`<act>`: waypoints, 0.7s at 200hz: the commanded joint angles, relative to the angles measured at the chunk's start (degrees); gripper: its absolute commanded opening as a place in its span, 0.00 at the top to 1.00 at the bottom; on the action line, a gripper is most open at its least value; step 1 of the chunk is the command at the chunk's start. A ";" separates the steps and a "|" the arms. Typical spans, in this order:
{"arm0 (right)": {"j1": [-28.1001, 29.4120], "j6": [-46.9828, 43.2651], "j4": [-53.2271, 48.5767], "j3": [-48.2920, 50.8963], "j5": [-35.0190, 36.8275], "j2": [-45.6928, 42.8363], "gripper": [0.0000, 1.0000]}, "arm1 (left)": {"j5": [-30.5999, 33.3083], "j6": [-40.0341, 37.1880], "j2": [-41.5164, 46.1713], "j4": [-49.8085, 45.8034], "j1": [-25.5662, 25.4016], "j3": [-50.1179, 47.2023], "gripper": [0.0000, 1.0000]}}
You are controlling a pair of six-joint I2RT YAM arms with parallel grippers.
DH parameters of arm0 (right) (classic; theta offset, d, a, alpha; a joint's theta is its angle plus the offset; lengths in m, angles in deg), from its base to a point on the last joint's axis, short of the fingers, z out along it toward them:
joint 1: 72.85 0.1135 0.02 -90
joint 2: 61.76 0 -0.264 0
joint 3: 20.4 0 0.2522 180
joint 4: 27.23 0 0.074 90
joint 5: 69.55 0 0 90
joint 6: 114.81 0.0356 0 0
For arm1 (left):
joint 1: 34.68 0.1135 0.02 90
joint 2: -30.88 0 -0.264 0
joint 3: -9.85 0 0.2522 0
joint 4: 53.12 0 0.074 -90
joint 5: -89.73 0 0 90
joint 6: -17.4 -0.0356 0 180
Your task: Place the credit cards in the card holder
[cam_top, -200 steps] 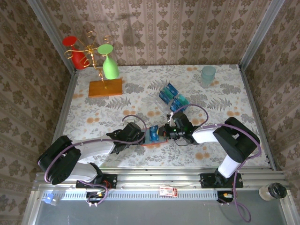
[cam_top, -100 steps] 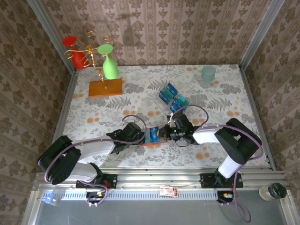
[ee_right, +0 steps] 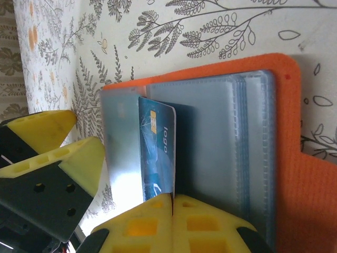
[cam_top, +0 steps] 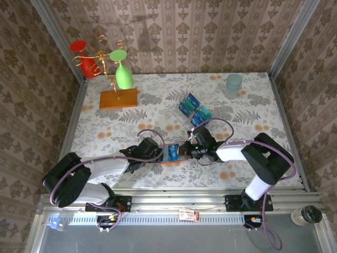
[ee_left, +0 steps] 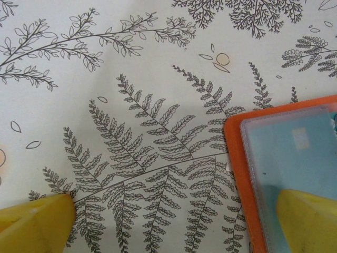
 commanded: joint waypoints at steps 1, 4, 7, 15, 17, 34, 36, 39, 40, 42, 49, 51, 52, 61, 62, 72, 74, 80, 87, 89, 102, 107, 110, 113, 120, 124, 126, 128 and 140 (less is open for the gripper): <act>0.82 -1.42 -3.93 -1.49 -1.36 1.62 1.00 | 0.26 0.90 -1.54 -1.04 0.12 -1.16 0.00; 0.82 -1.51 -4.02 -1.68 -1.51 1.69 1.00 | 0.26 0.89 -1.54 -1.04 0.10 -1.16 0.00; 0.82 -1.64 -4.16 -1.79 -1.58 1.85 1.00 | 0.32 0.87 -1.54 -0.99 0.10 -1.16 0.00; 0.91 -1.75 -4.55 -2.14 -1.88 2.15 1.00 | 0.19 0.86 -1.52 -0.95 0.09 -1.16 0.00; 0.91 -1.80 -4.65 -2.23 -1.88 2.20 1.00 | 0.17 0.82 -1.53 -0.93 0.15 -1.20 0.00; 0.91 -2.28 -5.79 -3.21 -2.12 2.83 1.00 | 0.09 0.96 -1.63 -0.72 0.10 -1.16 0.00; 0.91 -2.37 -5.96 -3.37 -2.18 2.90 1.00 | 0.15 0.96 -1.63 -0.70 0.11 -1.16 0.00; 0.91 -2.42 -6.16 -3.52 -2.28 3.05 1.00 | 0.10 0.95 -1.65 -0.69 0.08 -1.16 0.00; 0.91 -2.44 -6.21 -3.59 -2.29 3.07 1.00 | 0.09 0.91 -1.64 -0.69 0.12 -1.16 0.00; 0.95 -2.45 -6.41 -3.69 -2.36 3.18 1.00 | 0.13 0.88 -1.67 -0.69 0.13 -1.16 0.00; 1.04 -2.63 -6.90 -4.19 -2.55 3.45 1.00 | 0.01 0.87 -1.71 -0.69 0.08 -1.09 0.00; 1.08 -2.68 -7.07 -4.28 -2.60 3.59 1.00 | -0.01 0.87 -1.72 -0.73 0.08 -1.08 0.00; 1.08 -2.74 -7.11 -4.37 -2.62 3.70 1.00 | -0.01 0.87 -1.72 -0.71 0.12 -1.07 0.00; 1.17 -3.00 -7.87 -5.11 -2.71 4.19 1.00 | -0.08 0.78 -1.66 -0.65 0.10 -0.99 0.00; 1.17 -3.04 -7.95 -5.18 -2.72 4.26 1.00 | -0.09 0.83 -1.69 -0.62 0.09 -0.99 0.00; 1.35 -3.46 -9.06 -6.01 -3.07 5.12 1.00 | -0.10 0.78 -1.66 -0.67 0.12 -0.90 0.00; 1.33 -3.50 -9.21 -6.18 -3.13 5.19 1.00 | -0.10 0.78 -1.70 -0.68 0.09 -0.90 0.00; 1.42 -3.77 -9.70 -6.54 -3.30 5.64 1.00 | -0.15 0.65 -1.70 -0.68 0.12 -0.81 0.00; 1.53 -4.14 -10.37 -7.10 -3.47 6.04 1.00 | -0.20 0.64 -1.71 -0.69 0.08 -0.73 0.00; 1.53 -4.17 -10.64 -7.34 -3.56 6.08 1.00 | -0.26 0.61 -1.71 -0.69 0.10 -0.72 0.00; 1.61 -5.20 -12.83 -8.27 -3.79 6.14 0.96 | -0.25 0.62 -1.58 -0.86 0.29 -0.47 0.00; 1.61 -5.87 -13.97 -8.72 -3.51 5.84 0.92 | -0.43 0.73 -1.49 -0.93 0.33 -0.42 0.00; 1.60 -6.25 -14.72 -9.02 -3.26 5.58 0.89 | -0.55 0.90 -1.38 -0.97 0.46 -0.37 0.00; 1.56 -6.72 -15.57 -9.36 -3.00 5.36 0.86 | -0.74 0.97 -1.25 -0.95 0.50 -0.36 0.00; 1.61 -7.74 -17.37 -10.02 -2.38 4.39 0.79 | -0.94 1.26 -0.82 -1.04 0.68 -0.45 0.00; 1.60 -8.40 -18.61 -10.49 -2.01 3.90 0.75 | -1.02 1.51 -0.51 -1.16 0.78 -0.46 0.00; 1.57 -8.64 -19.18 -10.64 -1.85 3.61 0.74 | -1.05 1.62 -0.32 -1.27 0.87 -0.46 0.00; 1.54 -8.97 -19.78 -10.99 -1.74 3.27 0.72 | -1.06 1.67 -0.16 -1.36 0.91 -0.43 0.00; 1.56 -11.20 -23.67 -12.89 -0.25 1.70 0.65 | -1.22 1.99 1.08 -1.99 1.34 -0.47 0.00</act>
